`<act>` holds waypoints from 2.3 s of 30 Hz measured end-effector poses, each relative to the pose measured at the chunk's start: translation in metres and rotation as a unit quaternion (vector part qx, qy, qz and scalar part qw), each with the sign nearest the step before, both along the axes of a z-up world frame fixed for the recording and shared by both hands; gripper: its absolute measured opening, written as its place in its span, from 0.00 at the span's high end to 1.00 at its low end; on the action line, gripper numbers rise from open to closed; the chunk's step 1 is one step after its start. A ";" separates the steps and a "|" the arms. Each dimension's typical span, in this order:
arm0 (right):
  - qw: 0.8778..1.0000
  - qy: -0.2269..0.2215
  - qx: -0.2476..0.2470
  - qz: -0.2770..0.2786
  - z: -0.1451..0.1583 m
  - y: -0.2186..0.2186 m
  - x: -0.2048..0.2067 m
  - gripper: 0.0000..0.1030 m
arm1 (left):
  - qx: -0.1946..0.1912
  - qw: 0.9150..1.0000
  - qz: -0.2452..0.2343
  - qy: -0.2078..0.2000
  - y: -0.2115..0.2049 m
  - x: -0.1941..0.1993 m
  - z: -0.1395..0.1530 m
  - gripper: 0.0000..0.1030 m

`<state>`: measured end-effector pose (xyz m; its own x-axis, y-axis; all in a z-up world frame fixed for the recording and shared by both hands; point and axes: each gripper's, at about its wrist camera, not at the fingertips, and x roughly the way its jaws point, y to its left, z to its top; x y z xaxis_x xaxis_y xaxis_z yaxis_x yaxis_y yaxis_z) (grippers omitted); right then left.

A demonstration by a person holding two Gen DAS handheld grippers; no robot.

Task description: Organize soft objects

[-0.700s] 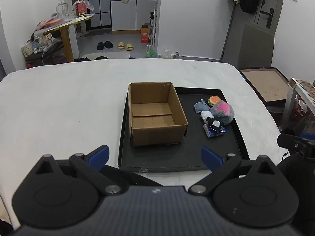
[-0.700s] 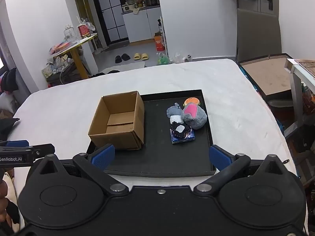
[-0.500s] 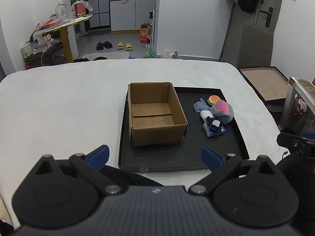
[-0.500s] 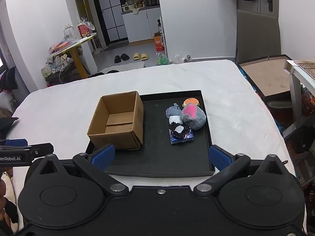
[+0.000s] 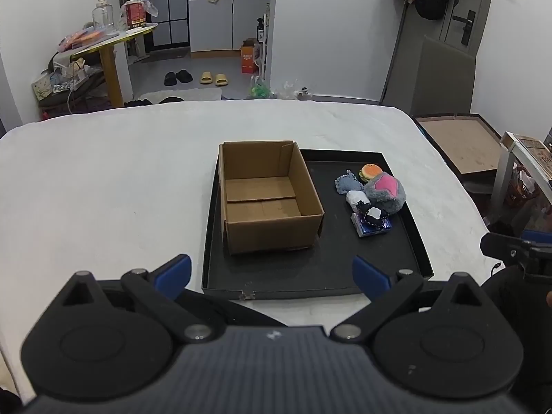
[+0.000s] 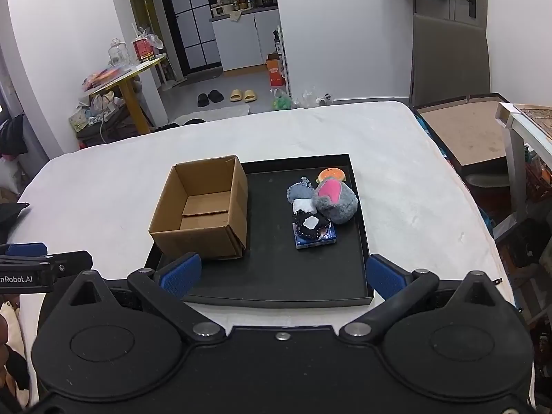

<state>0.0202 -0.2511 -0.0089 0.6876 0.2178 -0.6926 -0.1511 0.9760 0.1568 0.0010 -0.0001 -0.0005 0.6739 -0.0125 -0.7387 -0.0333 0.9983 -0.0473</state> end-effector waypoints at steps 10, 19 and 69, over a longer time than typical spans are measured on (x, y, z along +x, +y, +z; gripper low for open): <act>1.000 -0.001 -0.002 0.000 0.000 0.001 -0.001 0.00 | 0.001 1.000 -0.005 0.001 -0.002 0.002 0.000 0.04; 1.000 -0.001 -0.005 0.001 0.000 0.002 -0.001 0.00 | 0.001 1.000 -0.004 0.001 -0.003 0.003 -0.001 0.04; 1.000 -0.001 0.001 0.006 -0.002 0.001 0.002 0.00 | -0.008 1.000 0.002 0.011 0.005 0.014 -0.006 0.04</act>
<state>0.0222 -0.2497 -0.0105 0.6855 0.2283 -0.6914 -0.1638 0.9736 0.1590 0.0149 0.0054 -0.0067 0.6578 -0.0220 -0.7529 -0.0385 0.9973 -0.0627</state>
